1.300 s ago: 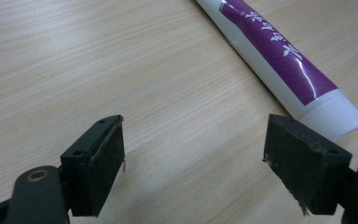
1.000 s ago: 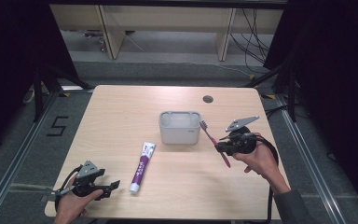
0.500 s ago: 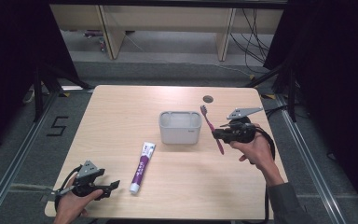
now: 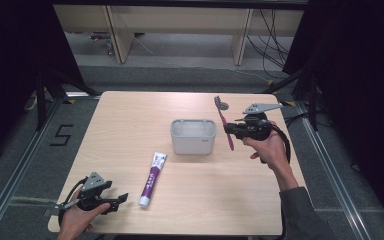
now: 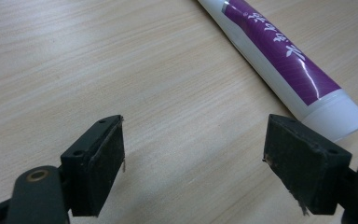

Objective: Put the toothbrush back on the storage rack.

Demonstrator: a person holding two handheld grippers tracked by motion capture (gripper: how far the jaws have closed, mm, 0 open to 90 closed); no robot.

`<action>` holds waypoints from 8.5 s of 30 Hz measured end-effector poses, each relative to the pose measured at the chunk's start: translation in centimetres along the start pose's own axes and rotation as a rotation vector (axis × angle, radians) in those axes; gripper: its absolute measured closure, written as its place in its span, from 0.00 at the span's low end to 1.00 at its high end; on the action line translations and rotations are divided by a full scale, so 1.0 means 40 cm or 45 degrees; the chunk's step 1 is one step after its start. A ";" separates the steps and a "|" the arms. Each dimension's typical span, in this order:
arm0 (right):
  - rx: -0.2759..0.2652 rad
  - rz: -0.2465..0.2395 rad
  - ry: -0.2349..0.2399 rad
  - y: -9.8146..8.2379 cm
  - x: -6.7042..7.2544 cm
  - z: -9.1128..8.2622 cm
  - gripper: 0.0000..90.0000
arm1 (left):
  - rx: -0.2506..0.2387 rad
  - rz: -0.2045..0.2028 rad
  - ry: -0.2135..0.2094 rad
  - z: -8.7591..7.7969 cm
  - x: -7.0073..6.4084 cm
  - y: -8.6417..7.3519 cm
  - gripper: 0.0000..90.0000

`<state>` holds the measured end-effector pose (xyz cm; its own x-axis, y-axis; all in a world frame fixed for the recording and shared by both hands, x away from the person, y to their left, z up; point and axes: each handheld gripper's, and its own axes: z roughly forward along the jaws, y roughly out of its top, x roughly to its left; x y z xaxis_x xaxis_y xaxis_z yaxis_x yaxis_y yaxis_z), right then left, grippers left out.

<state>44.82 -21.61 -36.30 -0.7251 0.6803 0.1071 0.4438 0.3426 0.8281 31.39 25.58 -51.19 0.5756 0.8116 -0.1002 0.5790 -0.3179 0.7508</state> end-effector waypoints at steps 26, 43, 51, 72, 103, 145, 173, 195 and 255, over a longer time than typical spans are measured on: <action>-0.174 0.049 0.003 0.097 -0.004 0.090 0.93 | 0.008 0.007 0.006 -0.004 0.001 0.001 0.22; -0.183 0.103 -0.044 0.097 -0.024 0.153 0.93 | -0.016 0.012 0.010 -0.002 0.000 -0.001 0.21; -0.174 0.097 -0.063 0.090 -0.028 0.176 0.93 | -0.013 0.000 0.004 -0.004 0.001 0.000 0.20; -0.154 0.144 -0.069 0.048 -0.038 0.213 0.93 | -0.018 0.007 0.018 -0.004 0.002 0.001 0.17; -0.128 0.106 -0.105 -0.002 -0.039 0.253 0.92 | -0.014 0.016 0.014 -0.002 -0.001 0.001 0.17; -0.120 0.040 -0.172 -0.026 -0.022 0.219 0.61 | -0.023 0.010 0.025 -0.003 -0.001 -0.002 0.17; -0.053 -0.014 -0.240 -0.092 0.029 0.089 0.39 | -0.006 0.010 0.023 -0.005 0.001 -0.002 0.17; -0.040 0.022 -0.233 -0.149 0.034 0.056 0.31 | -0.009 0.017 0.024 -0.005 -0.001 -0.002 0.17; 0.130 0.095 -0.175 -0.349 0.084 0.012 0.18 | -0.002 0.002 0.021 -0.007 -0.002 -0.003 0.17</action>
<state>36.46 -23.78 -47.76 -0.6124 0.7861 0.0839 0.5499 0.3473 0.7596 31.11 25.69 -51.10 0.5670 0.8190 -0.0881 0.5770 -0.3186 0.7520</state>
